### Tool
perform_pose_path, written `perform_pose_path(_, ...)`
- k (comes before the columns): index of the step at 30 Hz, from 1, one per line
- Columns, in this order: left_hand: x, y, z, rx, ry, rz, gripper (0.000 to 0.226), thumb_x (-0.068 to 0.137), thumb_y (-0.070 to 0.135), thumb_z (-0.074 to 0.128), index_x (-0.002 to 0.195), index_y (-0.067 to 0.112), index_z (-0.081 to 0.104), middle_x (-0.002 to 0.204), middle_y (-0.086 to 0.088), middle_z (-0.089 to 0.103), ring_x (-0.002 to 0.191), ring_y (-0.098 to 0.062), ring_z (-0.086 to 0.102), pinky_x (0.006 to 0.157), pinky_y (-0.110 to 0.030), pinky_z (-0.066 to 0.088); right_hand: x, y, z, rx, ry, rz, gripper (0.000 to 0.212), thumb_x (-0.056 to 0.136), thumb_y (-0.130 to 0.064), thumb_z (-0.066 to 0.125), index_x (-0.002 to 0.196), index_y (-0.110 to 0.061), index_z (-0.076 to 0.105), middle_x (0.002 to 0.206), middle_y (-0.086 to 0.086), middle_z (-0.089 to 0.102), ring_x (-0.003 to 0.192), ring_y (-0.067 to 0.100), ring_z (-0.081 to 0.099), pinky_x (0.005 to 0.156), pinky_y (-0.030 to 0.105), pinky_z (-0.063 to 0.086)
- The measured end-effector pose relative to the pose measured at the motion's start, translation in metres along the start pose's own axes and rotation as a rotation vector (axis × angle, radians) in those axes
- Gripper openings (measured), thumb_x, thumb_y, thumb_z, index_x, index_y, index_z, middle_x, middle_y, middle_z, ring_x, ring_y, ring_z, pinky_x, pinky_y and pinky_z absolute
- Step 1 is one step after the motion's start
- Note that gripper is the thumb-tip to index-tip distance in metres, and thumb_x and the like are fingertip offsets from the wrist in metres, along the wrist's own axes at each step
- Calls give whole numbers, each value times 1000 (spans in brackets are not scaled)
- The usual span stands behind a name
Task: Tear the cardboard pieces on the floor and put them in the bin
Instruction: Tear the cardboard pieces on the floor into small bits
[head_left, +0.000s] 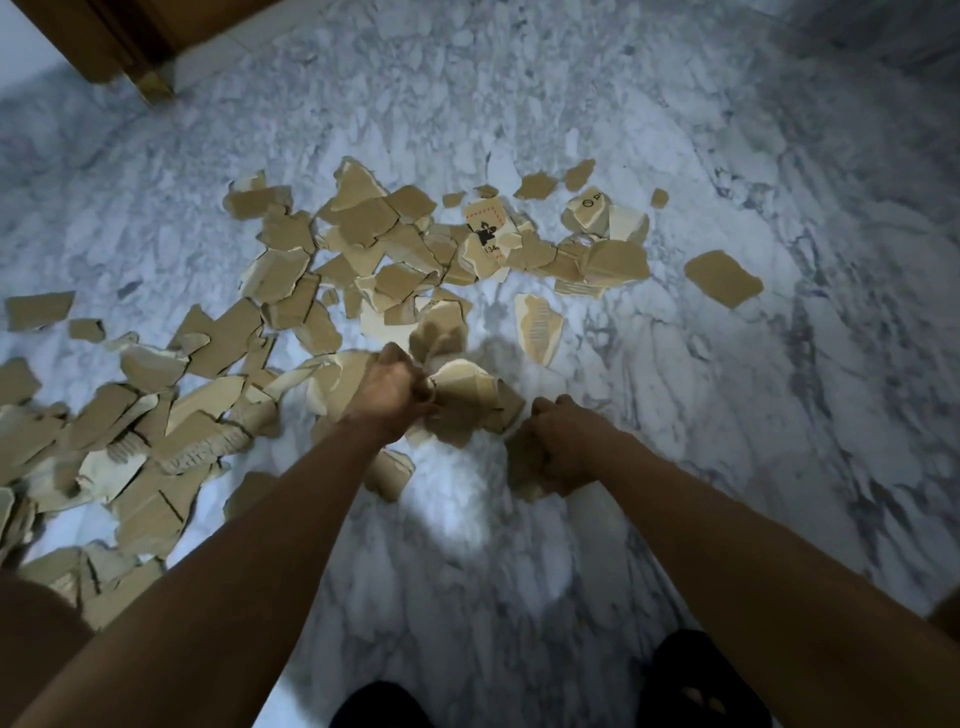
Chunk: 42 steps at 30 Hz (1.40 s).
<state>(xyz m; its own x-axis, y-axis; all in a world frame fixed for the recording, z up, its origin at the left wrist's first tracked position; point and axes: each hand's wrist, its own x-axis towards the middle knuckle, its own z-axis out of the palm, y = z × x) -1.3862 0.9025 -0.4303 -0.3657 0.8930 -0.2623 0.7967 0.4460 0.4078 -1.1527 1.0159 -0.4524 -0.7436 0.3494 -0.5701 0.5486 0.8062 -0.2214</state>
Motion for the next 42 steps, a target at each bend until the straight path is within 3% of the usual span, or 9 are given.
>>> perform_pose_path(8,-7,-17,-14,-186,28,-63,34,83,22,76,106,11,54,85,-8,60,78,-25,54,61,-28,35,1,1,-3,222,-162,145,75,73,-23,80,136,-23,39,122,10,53,107,29,58,83,39,54)
perform_pose_path(12,-11,-29,-40,-183,-126,-257,54,60,30,92,98,11,59,91,-5,62,83,-24,58,68,-34,50,2,-8,-38,321,-15,176,38,73,-27,82,103,-10,66,98,7,69,88,23,66,68,28,50)
perform_pose_path(16,-35,-34,-50,29,-441,-287,40,58,37,93,65,16,60,68,0,58,70,-20,54,62,-29,41,31,-26,-80,376,26,199,49,68,-29,85,107,-8,65,100,10,68,91,26,67,74,30,54)
perform_pose_path(19,-52,-38,-19,83,-499,-234,44,67,38,88,97,14,67,95,-5,68,86,-22,60,74,-31,48,49,-43,-91,299,-24,173,41,73,-28,82,101,-11,58,91,6,63,79,21,63,61,28,47)
perform_pose_path(22,-61,-43,20,214,-409,-152,60,76,38,79,126,17,55,129,-10,45,111,-31,50,91,-38,48,68,-58,-79,247,18,177,46,72,-27,81,110,-10,62,104,10,63,89,26,65,71,32,55)
perform_pose_path(27,-70,-45,50,273,-271,-159,66,85,34,69,142,20,39,142,-12,26,119,-35,39,98,-46,46,88,-77,-39,41,93,140,74,79,-30,77,145,-21,43,149,7,36,130,33,41,105,48,37)
perform_pose_path(34,-68,-51,54,187,-316,-123,61,90,30,61,146,19,38,158,-14,19,128,-40,43,104,-45,42,97,-94,-28,105,124,136,65,79,-24,74,137,-23,46,134,10,55,122,31,53,102,45,42)
perform_pose_path(40,-57,-43,31,46,-354,-75,38,86,13,66,122,10,54,114,-9,57,100,-25,56,76,-24,36,81,-65,-66,682,245,205,65,74,-9,81,133,-15,53,113,4,62,90,17,63,68,25,49)
perform_pose_path(42,-54,-41,20,0,-392,-66,39,83,9,68,119,8,54,99,-5,53,91,-21,52,72,-24,35,73,-47,-85,766,302,221,55,73,-9,85,122,-11,61,106,1,67,92,18,65,76,26,49)
